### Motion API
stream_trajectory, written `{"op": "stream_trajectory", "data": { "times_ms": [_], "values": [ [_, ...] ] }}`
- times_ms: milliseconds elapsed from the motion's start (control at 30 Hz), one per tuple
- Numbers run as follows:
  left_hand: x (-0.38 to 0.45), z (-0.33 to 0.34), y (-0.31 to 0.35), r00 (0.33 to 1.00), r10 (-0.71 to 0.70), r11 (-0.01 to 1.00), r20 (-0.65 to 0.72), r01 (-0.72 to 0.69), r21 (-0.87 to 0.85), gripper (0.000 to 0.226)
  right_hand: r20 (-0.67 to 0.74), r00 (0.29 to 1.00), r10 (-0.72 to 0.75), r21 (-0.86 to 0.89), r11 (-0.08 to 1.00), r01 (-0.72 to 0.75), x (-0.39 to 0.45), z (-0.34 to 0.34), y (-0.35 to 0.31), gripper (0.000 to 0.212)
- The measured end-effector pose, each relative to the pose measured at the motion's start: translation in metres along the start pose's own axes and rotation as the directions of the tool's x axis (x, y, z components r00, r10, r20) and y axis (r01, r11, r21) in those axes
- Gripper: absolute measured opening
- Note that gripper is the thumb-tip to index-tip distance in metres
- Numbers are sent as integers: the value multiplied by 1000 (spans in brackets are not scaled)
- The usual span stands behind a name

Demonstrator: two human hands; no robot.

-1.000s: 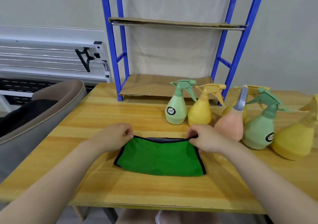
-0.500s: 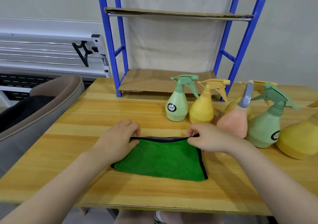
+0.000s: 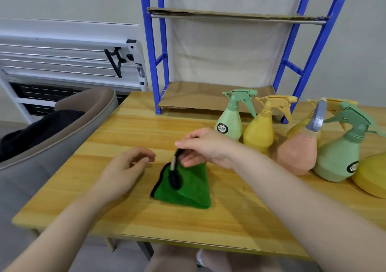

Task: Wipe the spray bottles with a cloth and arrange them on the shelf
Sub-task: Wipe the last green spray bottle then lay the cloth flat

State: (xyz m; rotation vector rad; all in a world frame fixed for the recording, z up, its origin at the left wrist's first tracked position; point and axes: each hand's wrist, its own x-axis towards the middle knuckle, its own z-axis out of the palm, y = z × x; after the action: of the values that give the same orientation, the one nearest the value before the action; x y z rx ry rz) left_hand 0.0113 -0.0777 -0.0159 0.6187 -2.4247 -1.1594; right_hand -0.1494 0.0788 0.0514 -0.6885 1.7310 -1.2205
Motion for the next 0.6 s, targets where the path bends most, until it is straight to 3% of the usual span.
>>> {"op": "stream_trajectory", "data": {
  "times_ms": [133, 200, 300, 400, 500, 600],
  "values": [
    [-1, -12, -10, 996, -84, 994, -15, 83, -76, 24, 44, 999, 11, -234, 972, 0, 14, 23, 11, 39],
    [-3, -14, -11, 998, -59, 997, -8, 58, -49, 23, -24, 994, -102, -448, 890, 81, 11, 23, 18, 27],
    [-8, -12, -4, 992, 127, 991, 23, -128, 41, 21, -65, 951, -301, -681, 710, 178, 0, 13, 30, 16],
    [-9, -1, 3, 937, 269, 941, 224, -305, 147, 21, -14, 922, -387, -781, 580, 231, -11, 4, 46, 8],
    [-4, 13, 1, 890, 198, 828, 411, -376, 416, 44, 37, 918, -395, -852, 467, 235, -17, -2, 71, 26],
    [0, 20, 5, 876, 142, 772, 461, -390, 502, 63, 42, 917, -396, -858, 456, 236, -29, -1, 95, 42]
  ]
}}
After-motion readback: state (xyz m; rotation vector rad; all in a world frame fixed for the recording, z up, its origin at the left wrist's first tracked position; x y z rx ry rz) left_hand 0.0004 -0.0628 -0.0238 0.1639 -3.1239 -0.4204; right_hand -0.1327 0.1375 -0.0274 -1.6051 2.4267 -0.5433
